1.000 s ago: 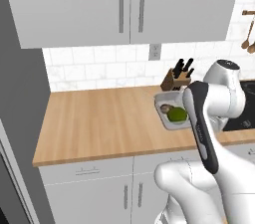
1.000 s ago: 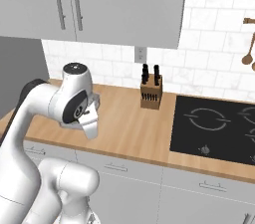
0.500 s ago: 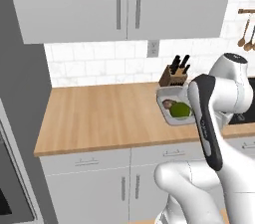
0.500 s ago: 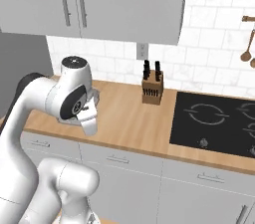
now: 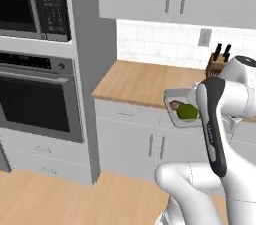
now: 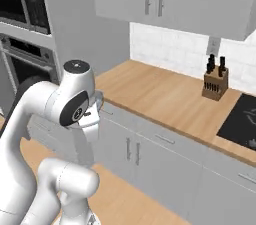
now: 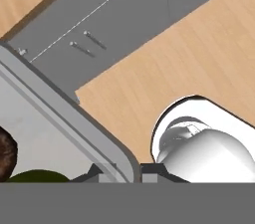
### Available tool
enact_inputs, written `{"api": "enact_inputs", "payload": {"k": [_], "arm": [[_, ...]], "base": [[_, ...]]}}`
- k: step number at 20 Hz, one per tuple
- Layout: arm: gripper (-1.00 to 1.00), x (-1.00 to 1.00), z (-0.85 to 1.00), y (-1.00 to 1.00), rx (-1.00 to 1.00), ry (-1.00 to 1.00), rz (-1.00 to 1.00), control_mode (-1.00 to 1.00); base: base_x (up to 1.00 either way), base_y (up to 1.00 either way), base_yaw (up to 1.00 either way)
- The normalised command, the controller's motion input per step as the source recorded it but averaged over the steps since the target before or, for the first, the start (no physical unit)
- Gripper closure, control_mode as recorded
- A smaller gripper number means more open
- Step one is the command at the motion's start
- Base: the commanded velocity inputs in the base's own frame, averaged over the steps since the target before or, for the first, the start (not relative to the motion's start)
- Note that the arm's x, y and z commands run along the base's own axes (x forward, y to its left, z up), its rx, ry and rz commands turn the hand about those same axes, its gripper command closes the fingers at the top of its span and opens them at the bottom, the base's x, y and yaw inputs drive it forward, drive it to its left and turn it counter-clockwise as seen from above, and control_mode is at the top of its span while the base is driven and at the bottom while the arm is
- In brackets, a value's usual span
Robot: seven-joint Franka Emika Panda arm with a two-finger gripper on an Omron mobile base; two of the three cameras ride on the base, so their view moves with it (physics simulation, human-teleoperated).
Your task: Take the meat container that has the steak and place it on the second highest rack of the freezer. Then take the vegetable container that has the lime and mushroom and place it on the highest rack of the freezer.
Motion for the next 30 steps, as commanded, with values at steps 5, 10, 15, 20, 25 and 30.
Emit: {"api": "enact_inputs", "payload": {"k": [5, 10, 15, 20, 25, 30], "arm": [[1.00, 0.00, 0.00, 0.00, 0.00, 0.00, 0.00, 1.00], [1.00, 0.00, 0.00, 0.00, 0.00, 0.00, 0.00, 1.00], [1.00, 0.00, 0.00, 0.00, 0.00, 0.00, 0.00, 1.00], [1.00, 0.00, 0.00, 0.00, 0.00, 0.00, 0.00, 1.00], [1.00, 0.00, 0.00, 0.00, 0.00, 0.00, 0.00, 1.00], [1.00, 0.00, 0.00, 0.00, 0.00, 0.00, 0.00, 1.00]], "base": [[-0.52, 0.15, 0.95], [0.00, 0.01, 0.95], [0.42, 0.00, 0.84], [0.98, 0.00, 0.62], [1.00, -0.09, 0.21], [1.00, -0.01, 0.00]]}}
